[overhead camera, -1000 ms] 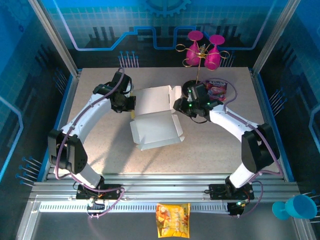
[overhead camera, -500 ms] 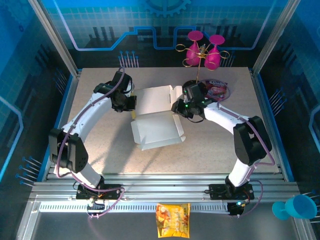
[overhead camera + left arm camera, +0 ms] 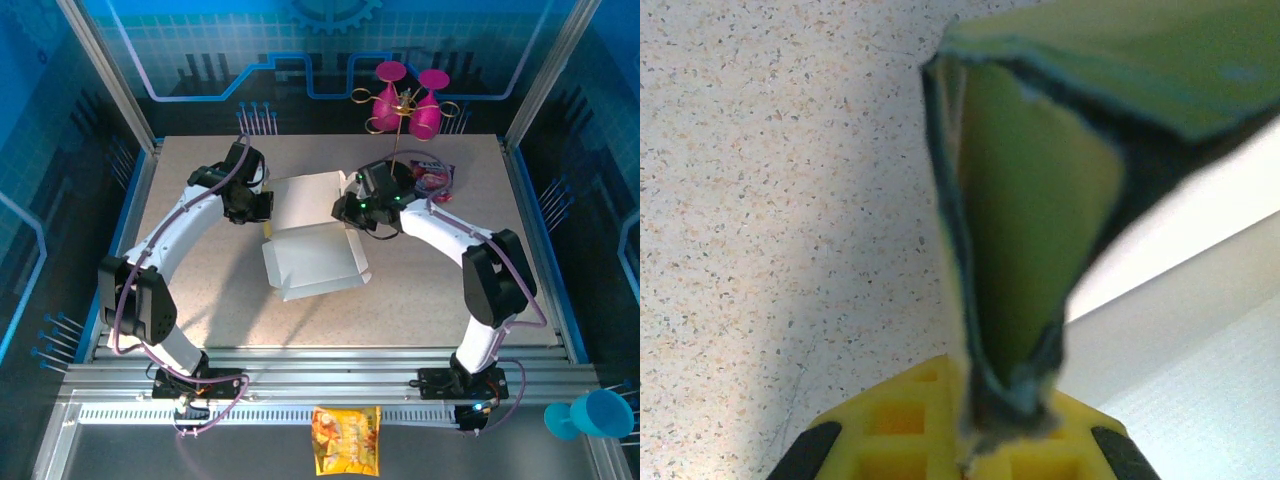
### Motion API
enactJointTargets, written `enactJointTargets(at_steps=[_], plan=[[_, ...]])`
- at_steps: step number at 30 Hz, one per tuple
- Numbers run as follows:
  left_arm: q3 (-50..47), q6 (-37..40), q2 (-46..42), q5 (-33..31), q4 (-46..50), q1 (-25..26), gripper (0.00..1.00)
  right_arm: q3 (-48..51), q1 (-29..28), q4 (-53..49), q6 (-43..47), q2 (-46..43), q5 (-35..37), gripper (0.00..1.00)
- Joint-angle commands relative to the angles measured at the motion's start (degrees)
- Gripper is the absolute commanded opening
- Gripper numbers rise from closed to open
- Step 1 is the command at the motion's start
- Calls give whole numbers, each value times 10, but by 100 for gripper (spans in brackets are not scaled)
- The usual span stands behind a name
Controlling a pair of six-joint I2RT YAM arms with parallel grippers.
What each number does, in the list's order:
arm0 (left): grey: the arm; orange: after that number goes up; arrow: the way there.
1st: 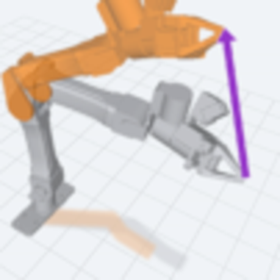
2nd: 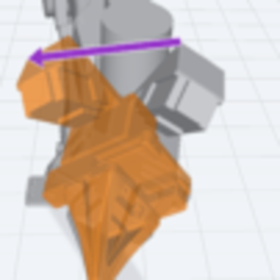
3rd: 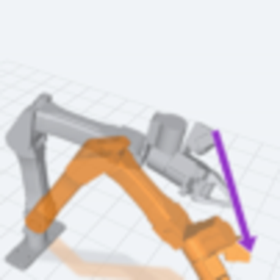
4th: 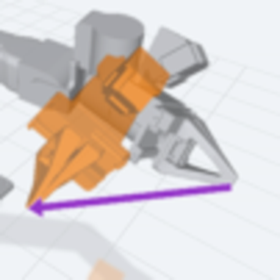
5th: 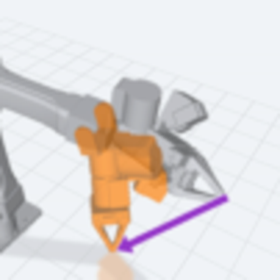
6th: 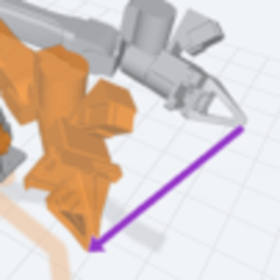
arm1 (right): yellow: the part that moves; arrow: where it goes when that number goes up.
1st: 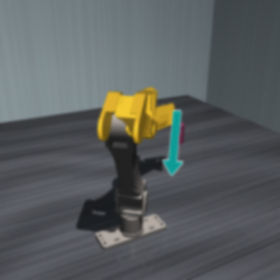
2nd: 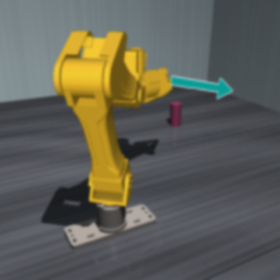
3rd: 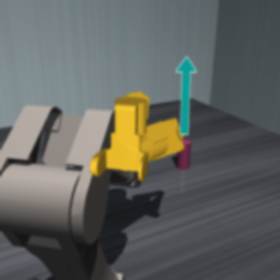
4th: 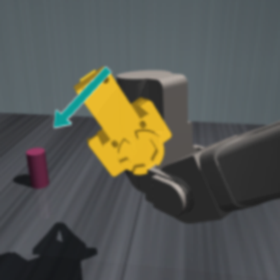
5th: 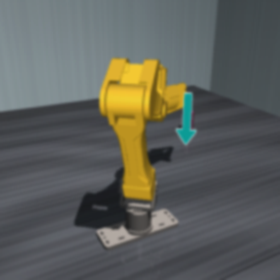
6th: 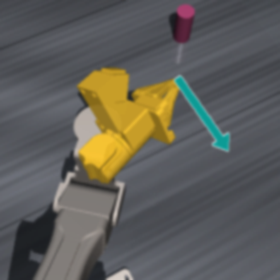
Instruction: Fold the paper box
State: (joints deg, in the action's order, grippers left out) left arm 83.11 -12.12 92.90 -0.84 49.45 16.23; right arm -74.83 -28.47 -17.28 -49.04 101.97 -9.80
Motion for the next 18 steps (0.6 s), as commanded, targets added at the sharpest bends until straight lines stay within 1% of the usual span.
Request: enactJointTargets(at_steps=[1, 6, 11, 15, 18], plan=[[19, -15, 3, 23, 2, -6, 0, -13, -8, -35, 13, 20, -16, 30], [16, -18, -1, 28, -2, -8, 0, -14, -13, -37, 21, 22, -18, 30], [15, -21, 0, 30, -6, -8, 0, -38, -35, -60, 37, 33, -17, 30], [15, -20, 0, 30, -5, -8, 0, -32, -47, -58, 39, 25, -15, 34], [12, -11, -1, 29, -3, -9, 0, -20, -40, -34, 55, -17, -14, 39]])
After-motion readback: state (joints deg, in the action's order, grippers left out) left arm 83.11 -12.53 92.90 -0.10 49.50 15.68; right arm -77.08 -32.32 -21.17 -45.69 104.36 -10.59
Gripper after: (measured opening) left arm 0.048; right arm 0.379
